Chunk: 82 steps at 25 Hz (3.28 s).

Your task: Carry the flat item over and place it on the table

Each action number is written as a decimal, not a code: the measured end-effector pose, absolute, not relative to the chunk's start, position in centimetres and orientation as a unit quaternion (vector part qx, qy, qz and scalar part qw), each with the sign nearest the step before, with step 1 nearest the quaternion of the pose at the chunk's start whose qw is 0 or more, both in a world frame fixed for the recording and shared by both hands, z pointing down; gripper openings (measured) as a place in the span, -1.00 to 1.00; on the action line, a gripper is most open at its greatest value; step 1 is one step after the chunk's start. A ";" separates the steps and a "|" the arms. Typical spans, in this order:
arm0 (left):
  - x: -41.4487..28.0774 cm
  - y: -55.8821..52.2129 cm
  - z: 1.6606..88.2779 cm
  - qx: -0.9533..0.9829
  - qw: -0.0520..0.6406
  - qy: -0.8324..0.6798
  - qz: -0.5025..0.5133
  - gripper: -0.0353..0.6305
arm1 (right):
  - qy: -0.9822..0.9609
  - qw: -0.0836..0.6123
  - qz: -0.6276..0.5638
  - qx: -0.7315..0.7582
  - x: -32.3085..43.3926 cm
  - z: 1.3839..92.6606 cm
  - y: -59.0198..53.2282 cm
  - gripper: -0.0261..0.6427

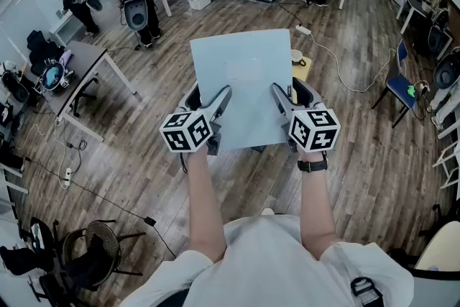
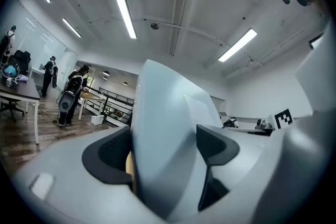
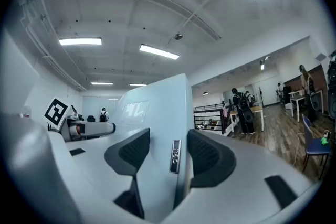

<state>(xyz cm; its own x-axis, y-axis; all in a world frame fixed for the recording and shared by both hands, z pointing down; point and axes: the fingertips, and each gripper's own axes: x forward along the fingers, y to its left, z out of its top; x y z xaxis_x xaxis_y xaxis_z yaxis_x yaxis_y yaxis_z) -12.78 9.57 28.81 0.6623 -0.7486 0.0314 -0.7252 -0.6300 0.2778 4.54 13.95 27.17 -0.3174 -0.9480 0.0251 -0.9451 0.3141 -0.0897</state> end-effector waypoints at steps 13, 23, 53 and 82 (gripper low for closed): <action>-7.4 8.9 29.5 0.900 0.132 -0.413 -0.044 0.25 | 0.798 0.035 -0.055 -0.599 9.8 28.3 13.4 -0.24; -3.6 5.3 33.6 0.898 0.162 -0.408 -0.024 0.25 | 0.785 0.020 -0.090 -0.613 12.9 32.4 9.6 -0.13; -3.9 -30.2 44.0 0.874 0.266 -0.403 -0.043 0.25 | 0.776 0.000 -0.136 -0.615 12.9 40.3 -25.5 -0.09; -1.5 -38.9 66.5 0.771 0.415 -0.476 0.075 0.25 | 0.771 -0.127 -0.316 -0.538 15.5 63.7 -37.6 -0.07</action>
<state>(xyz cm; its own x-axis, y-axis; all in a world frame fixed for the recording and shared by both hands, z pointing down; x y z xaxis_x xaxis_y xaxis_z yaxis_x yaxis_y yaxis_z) -1.49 -38.92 66.49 0.5346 -0.6726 0.5116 -0.7975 -0.2014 0.5687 15.50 -37.59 63.74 -0.3897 -0.7490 0.5359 -0.9095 0.2216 -0.3516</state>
